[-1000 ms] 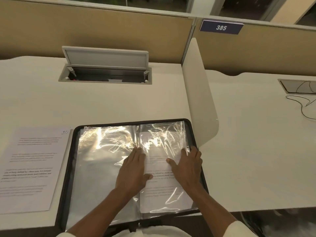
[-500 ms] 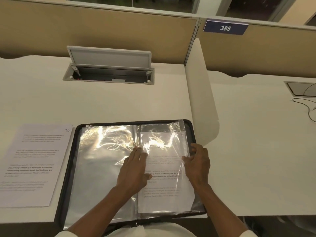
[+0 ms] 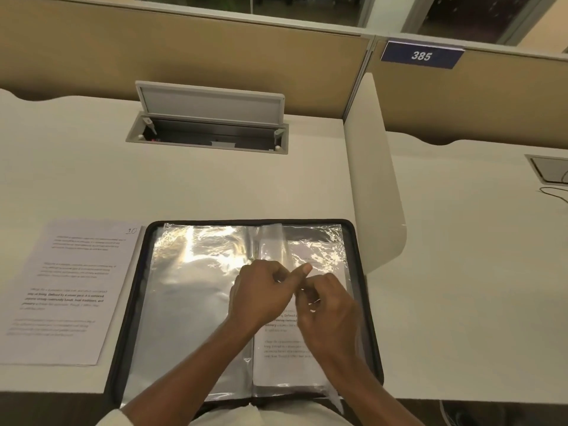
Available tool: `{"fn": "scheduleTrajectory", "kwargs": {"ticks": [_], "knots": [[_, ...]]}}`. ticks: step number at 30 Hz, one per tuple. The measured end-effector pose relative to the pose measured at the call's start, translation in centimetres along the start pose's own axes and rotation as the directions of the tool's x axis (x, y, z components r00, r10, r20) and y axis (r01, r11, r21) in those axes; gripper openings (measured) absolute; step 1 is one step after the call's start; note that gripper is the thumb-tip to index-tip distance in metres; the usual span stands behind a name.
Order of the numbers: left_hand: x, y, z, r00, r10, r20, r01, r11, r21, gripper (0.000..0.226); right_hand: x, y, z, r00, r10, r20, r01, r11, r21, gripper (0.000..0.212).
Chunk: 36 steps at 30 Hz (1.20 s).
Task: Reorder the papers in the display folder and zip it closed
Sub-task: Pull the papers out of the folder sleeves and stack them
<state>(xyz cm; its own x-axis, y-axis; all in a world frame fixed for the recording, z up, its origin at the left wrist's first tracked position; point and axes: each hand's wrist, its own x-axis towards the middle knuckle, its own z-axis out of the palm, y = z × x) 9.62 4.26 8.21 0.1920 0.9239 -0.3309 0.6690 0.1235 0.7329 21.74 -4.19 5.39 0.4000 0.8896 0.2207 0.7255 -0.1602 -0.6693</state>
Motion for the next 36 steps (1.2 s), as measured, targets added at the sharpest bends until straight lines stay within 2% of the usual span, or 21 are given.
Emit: {"fn": "scheduleTrajectory", "kwargs": {"ticks": [4,7,10,13,15,19,23,27,29,32,36], "knots": [[0.2,-0.5,-2.2,0.993,-0.105,-0.060,0.102,0.993,-0.051,0.027,0.1,-2.3,1.4,0.994,-0.095,0.062,0.086,0.987,0.133,0.003],[0.8,-1.8,-5.0,0.973,-0.197,-0.120,0.185,0.977,-0.106,0.024,0.7,-3.6,2.2,0.988,-0.075,0.139,0.033,0.958,0.284,0.020],[2.1,-4.4,-8.1,0.945,-0.287,-0.159,0.261,0.951,-0.163,0.025,1.7,-3.4,2.6,0.985,-0.021,0.171,-0.034,0.948,0.315,0.018],[3.2,-7.4,-10.9,0.918,-0.323,-0.230,0.295,0.944,-0.149,0.029,2.7,-1.2,3.4,0.979,0.009,0.204,-0.054,0.975,0.215,0.006],[3.9,-9.3,-12.4,0.898,-0.322,-0.299,0.322,0.945,-0.052,0.030,3.3,0.9,4.1,0.972,0.049,0.230,-0.069,0.994,0.080,0.009],[4.8,-12.0,-13.6,0.870,-0.355,-0.341,0.405,0.910,0.087,0.030,4.1,4.9,4.8,0.960,0.159,0.231,-0.118,0.976,-0.182,0.033],[5.2,-14.0,-13.3,0.845,-0.400,-0.354,0.483,0.856,0.184,0.033,4.6,7.5,4.3,0.960,0.244,0.137,-0.174,0.904,-0.391,0.057],[5.2,-15.6,-12.7,0.814,-0.459,-0.357,0.553,0.800,0.232,0.028,5.2,8.2,4.0,0.930,0.357,0.087,-0.269,0.823,-0.500,0.077],[5.2,-16.3,-12.5,0.800,-0.478,-0.363,0.579,0.772,0.261,0.033,5.6,8.0,4.0,0.903,0.422,0.075,-0.317,0.776,-0.545,0.088],[5.0,-16.3,-12.6,0.796,-0.482,-0.365,0.590,0.754,0.290,0.044,6.3,8.0,3.9,0.876,0.475,0.083,-0.363,0.762,-0.537,0.097],[5.1,-16.4,-13.0,0.791,-0.501,-0.351,0.604,0.730,0.320,0.046,7.0,8.0,3.9,0.842,0.527,0.113,-0.410,0.762,-0.500,0.105]]}}
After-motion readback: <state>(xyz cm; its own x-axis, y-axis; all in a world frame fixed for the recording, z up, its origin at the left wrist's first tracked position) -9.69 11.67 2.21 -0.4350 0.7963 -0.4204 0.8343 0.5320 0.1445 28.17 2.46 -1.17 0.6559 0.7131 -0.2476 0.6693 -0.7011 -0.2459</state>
